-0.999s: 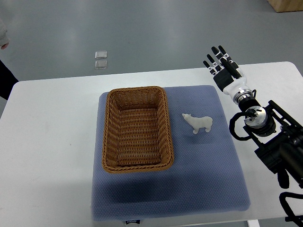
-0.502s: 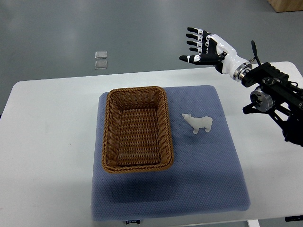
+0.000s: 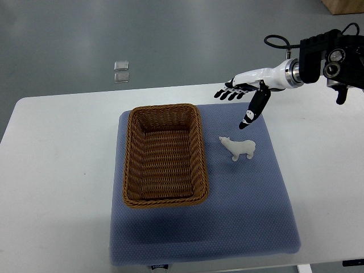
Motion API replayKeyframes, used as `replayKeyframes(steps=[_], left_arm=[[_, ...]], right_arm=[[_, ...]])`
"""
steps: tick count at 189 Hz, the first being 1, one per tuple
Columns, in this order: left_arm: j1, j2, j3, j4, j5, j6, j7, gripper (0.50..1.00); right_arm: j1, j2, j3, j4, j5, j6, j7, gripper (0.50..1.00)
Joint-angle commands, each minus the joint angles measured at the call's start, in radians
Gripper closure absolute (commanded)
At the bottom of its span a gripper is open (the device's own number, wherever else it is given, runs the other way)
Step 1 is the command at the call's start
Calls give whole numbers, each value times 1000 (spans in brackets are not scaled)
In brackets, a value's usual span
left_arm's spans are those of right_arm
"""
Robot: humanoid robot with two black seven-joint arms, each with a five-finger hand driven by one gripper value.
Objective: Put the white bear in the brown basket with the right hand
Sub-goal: 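Reach the right hand over the white bear figurine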
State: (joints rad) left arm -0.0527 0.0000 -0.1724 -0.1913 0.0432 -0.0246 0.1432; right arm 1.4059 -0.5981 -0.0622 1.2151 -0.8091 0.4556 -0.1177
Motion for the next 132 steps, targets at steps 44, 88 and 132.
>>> replayKeyframes(steps=[44,88,132], left_arm=[[-1,0,1,7,0,0,1,500],[1,0,1,7,0,0,1,500],[1,0,1,7,0,0,1,500]], right_arm=[[-28,27,-39,38,-5,-77,-10,572],[-93,29,-39,37,-38,-135,-10,574],[-153,43,-39,26,-41,-199,-10,574]])
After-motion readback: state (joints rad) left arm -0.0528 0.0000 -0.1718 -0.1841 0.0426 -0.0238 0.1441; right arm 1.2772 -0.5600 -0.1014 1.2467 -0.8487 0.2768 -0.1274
